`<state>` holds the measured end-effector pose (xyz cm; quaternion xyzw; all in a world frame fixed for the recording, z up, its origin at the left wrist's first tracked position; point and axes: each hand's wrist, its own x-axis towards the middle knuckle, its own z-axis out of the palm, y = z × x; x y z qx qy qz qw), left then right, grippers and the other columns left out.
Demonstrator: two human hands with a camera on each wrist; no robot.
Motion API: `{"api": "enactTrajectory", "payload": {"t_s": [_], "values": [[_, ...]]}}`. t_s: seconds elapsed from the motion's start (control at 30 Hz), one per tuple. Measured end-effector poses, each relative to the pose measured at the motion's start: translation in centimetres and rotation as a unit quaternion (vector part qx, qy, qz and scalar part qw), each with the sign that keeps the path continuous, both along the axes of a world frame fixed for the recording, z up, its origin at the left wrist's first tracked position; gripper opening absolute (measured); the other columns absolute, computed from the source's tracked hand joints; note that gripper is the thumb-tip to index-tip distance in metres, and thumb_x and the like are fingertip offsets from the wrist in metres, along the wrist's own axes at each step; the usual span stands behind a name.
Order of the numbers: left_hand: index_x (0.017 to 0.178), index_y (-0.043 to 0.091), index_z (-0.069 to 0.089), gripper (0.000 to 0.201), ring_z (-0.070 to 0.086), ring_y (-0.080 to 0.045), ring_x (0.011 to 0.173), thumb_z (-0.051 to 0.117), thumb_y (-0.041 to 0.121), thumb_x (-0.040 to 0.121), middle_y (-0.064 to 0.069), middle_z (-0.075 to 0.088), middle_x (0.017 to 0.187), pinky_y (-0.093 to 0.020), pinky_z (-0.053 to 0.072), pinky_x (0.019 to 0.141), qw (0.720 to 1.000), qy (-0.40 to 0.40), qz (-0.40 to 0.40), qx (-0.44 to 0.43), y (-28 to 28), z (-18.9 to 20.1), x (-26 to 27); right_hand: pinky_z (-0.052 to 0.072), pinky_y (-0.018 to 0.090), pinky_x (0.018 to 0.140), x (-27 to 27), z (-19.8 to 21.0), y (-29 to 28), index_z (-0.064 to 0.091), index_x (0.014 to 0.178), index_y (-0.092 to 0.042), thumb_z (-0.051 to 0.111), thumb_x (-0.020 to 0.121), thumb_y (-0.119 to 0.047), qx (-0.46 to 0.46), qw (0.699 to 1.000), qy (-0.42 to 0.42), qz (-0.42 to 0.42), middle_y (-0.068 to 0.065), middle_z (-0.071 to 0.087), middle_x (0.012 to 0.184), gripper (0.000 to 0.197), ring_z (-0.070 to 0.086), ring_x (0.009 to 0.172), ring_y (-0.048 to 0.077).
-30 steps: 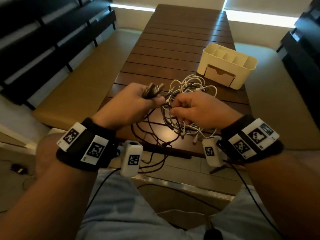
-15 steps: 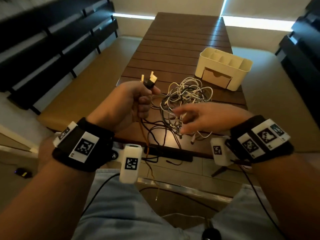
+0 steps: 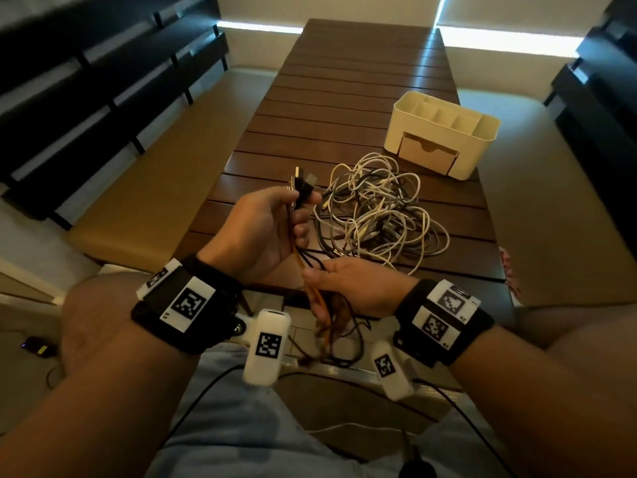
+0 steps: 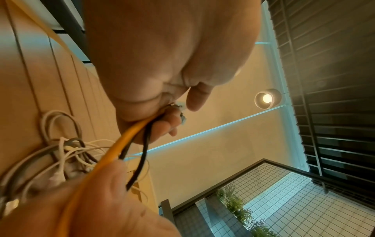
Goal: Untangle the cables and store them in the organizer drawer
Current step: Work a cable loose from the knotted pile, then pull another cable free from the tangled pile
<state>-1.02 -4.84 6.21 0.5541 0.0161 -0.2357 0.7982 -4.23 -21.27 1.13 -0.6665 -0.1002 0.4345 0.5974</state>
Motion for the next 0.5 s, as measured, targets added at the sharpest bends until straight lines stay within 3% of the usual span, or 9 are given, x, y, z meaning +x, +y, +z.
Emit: {"api": "enactTrajectory", "payload": {"t_s": [0.07,0.17,0.23,0.3,0.4,0.5], "values": [[0.111,0.003,0.058,0.04,0.037,-0.012,0.059,0.026,0.024,0.1,0.002,0.035,0.068,-0.027,0.032,0.059,1.0,0.006,-0.005,-0.004,0.3,-0.7,0.2,0.055,0.044,0.071,0.2,-0.1,-0.1,0.052,0.09,-0.011,0.039,0.105,-0.036,-0.012,1.0,0.013,0.009,0.007,0.061,0.07,0.032,0.068,0.066,0.024],[0.117,0.0,0.059,0.045,0.038,-0.012,0.06,0.026,0.025,0.1,0.002,0.037,0.069,-0.027,0.033,0.059,1.0,0.01,-0.002,-0.02,0.6,-1.5,0.7,0.058,0.043,0.076,1.0,-0.1,-0.5,0.053,0.104,-0.01,0.046,0.104,-0.032,-0.073,0.996,-0.056,0.016,0.011,0.068,0.089,0.023,0.071,0.084,0.027],[0.117,-0.001,0.061,0.045,0.039,-0.011,0.06,0.026,0.024,0.101,0.001,0.037,0.069,-0.025,0.033,0.058,1.0,0.009,0.002,-0.019,0.7,-2.0,1.2,0.057,0.038,0.088,1.8,-0.3,-1.3,0.058,0.117,-0.015,0.058,0.098,-0.034,-0.142,0.978,-0.148,0.042,0.006,0.07,0.108,0.027,0.069,0.099,0.02],[0.118,-0.001,0.06,0.042,0.04,-0.01,0.061,0.028,0.021,0.104,0.001,0.039,0.07,-0.024,0.032,0.058,1.0,0.001,0.005,-0.006,0.7,-2.6,1.7,0.052,0.035,0.097,2.6,-0.6,-2.2,0.059,0.125,-0.024,0.066,0.091,-0.041,-0.193,0.96,-0.198,0.049,-0.004,0.067,0.116,0.038,0.064,0.106,0.012],[0.113,0.002,0.06,0.036,0.043,-0.009,0.062,0.029,0.019,0.107,0.002,0.043,0.071,-0.021,0.036,0.057,1.0,-0.015,0.006,0.012,0.8,-4.0,2.4,0.05,0.034,0.098,3.5,-1.3,-3.2,0.06,0.126,-0.025,0.066,0.092,-0.04,-0.232,0.943,-0.237,-0.03,-0.005,0.063,0.12,0.038,0.06,0.111,0.011],[0.106,0.006,0.059,0.032,0.044,-0.009,0.062,0.029,0.019,0.108,0.003,0.047,0.07,-0.02,0.04,0.055,1.0,-0.008,0.018,0.001,0.7,-5.2,3.3,0.05,0.032,0.097,4.0,-2.3,-3.3,0.059,0.129,-0.023,0.061,0.097,-0.033,-0.292,0.896,-0.332,-0.047,-0.004,0.055,0.13,0.034,0.058,0.113,0.013]]}}
